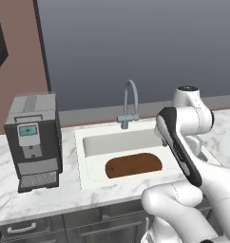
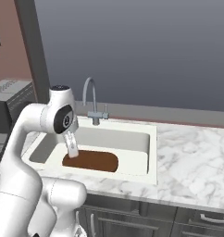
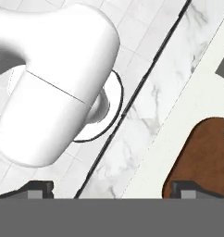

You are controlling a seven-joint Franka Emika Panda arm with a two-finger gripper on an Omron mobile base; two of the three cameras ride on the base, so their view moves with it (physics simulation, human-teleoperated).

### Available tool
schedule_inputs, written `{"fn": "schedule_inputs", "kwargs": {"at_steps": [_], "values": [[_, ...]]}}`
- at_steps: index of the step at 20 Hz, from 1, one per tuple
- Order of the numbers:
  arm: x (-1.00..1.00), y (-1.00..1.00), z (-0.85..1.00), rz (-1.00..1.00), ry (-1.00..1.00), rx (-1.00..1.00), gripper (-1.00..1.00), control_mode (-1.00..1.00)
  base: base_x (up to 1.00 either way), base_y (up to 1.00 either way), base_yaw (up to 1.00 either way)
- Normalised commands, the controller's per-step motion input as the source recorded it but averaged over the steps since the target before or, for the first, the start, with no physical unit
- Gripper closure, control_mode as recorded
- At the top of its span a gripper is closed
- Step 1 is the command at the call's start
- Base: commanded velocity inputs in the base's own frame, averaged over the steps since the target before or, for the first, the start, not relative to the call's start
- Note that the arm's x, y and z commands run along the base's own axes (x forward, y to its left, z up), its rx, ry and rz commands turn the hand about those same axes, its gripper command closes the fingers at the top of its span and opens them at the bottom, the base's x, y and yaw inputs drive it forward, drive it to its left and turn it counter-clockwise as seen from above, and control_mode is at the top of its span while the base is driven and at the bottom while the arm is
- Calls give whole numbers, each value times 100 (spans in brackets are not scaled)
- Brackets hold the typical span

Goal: Move the cutting board and knife to the sink. Then move spray from the cabinet to the counter.

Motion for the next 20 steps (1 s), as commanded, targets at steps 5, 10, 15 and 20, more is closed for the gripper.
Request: {"fn": "schedule_inputs", "kwargs": {"at_steps": [5, 10, 15, 20], "values": [[-29, 0, 22, -67, 17, 1, -100, -100, 0, 0, 0], [-27, -6, 1, -87, 3, 7, -100, -100, 0, 0, 0], [-19, 0, 0, -97, 0, 4, -100, -100, 0, 0, 0], [-15, 0, 0, -99, 1, 0, -100, -100, 0, 0, 0]]}}
